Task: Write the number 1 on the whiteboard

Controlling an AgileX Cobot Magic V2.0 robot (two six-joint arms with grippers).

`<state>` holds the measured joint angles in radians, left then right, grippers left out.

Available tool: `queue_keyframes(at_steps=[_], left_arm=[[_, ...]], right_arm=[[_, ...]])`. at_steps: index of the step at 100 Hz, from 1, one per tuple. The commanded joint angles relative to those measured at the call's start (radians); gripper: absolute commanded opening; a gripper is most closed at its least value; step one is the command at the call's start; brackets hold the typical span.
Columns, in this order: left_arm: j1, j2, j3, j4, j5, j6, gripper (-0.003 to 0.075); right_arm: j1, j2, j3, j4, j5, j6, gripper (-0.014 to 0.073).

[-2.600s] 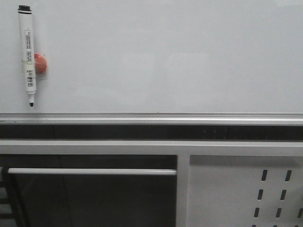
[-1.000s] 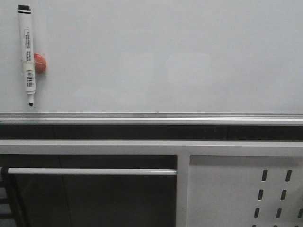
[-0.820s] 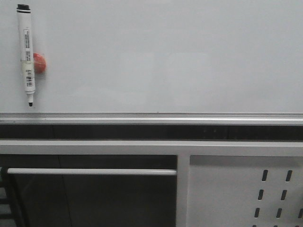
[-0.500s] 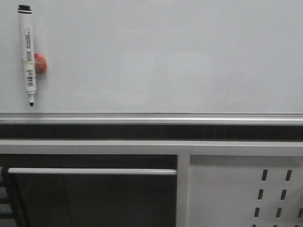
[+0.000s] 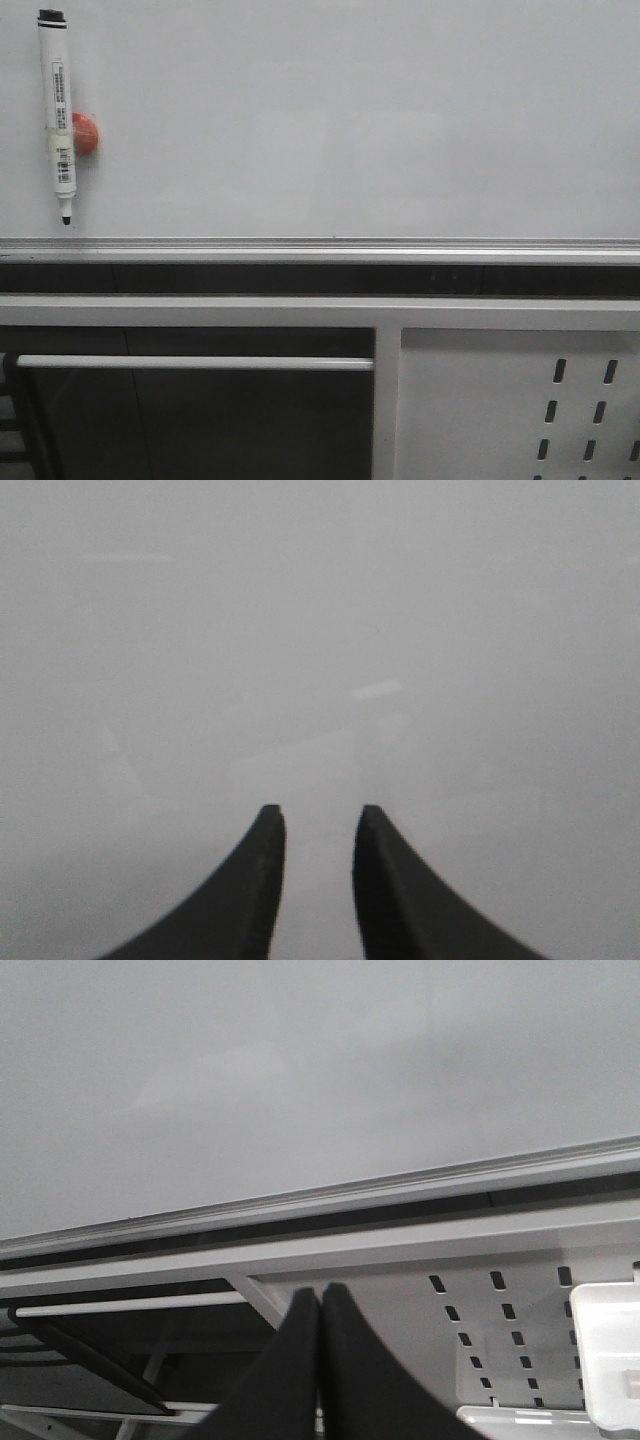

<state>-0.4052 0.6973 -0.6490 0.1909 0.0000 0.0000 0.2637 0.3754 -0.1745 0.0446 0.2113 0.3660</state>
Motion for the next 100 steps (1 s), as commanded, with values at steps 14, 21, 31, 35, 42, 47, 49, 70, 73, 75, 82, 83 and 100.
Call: queue_keyframes(at_steps=[14, 21, 31, 35, 42, 47, 49, 70, 73, 75, 82, 83, 100], left_arm=[[-0.027, 0.135, 0.000, -0.069, -0.072, -0.006, 0.0538], [-0.025, 0.157, 0.029, -0.084, -0.075, -0.006, 0.0548], [-0.025, 0.169, 0.090, -0.118, -0.104, -0.006, 0.0532], [-0.025, 0.169, 0.126, -0.135, -0.146, -0.006, 0.0524], [-0.025, 0.167, 0.196, -0.191, -0.248, -0.006, 0.0512], [-0.025, 0.167, 0.248, -0.242, -0.326, -0.006, 0.0512], [-0.025, 0.167, 0.271, -0.254, -0.357, -0.006, 0.0512], [-0.025, 0.179, 0.443, -0.281, -0.623, -0.006, 0.0512], [-0.025, 0.188, 0.455, -0.279, -0.640, -0.006, 0.0512], [-0.025, 0.195, 0.461, -0.274, -0.651, -0.006, 0.0512], [-0.025, 0.229, 0.472, -0.247, -0.686, -0.011, 0.0502], [-0.025, 0.234, 0.472, -0.242, -0.691, -0.011, 0.0499], [-0.027, 0.384, 0.472, -0.221, -0.862, -0.013, 0.0415]], right_arm=[[0.001, 0.013, -0.039, -0.027, -0.078, -0.002, -0.0071], [0.001, 0.013, -0.039, -0.027, -0.078, -0.002, -0.0071], [0.001, 0.013, -0.039, -0.027, -0.077, -0.002, -0.0071], [0.001, 0.013, -0.039, -0.028, -0.077, -0.002, -0.0071], [0.001, 0.013, -0.039, -0.030, -0.077, -0.002, -0.0071], [0.001, 0.013, -0.039, -0.030, -0.074, -0.002, -0.0071], [0.001, 0.013, -0.039, -0.030, -0.074, -0.002, -0.0071], [0.001, 0.013, -0.039, -0.030, -0.076, -0.002, -0.0071], [0.001, 0.013, -0.039, -0.030, -0.078, -0.002, -0.0071], [0.001, 0.013, -0.039, -0.030, -0.080, -0.002, -0.0071], [0.001, 0.013, -0.039, -0.030, -0.083, -0.002, -0.0071], [0.001, 0.013, -0.039, -0.030, -0.083, -0.002, -0.0071], [0.001, 0.013, -0.039, -0.030, -0.100, -0.002, -0.0071]])
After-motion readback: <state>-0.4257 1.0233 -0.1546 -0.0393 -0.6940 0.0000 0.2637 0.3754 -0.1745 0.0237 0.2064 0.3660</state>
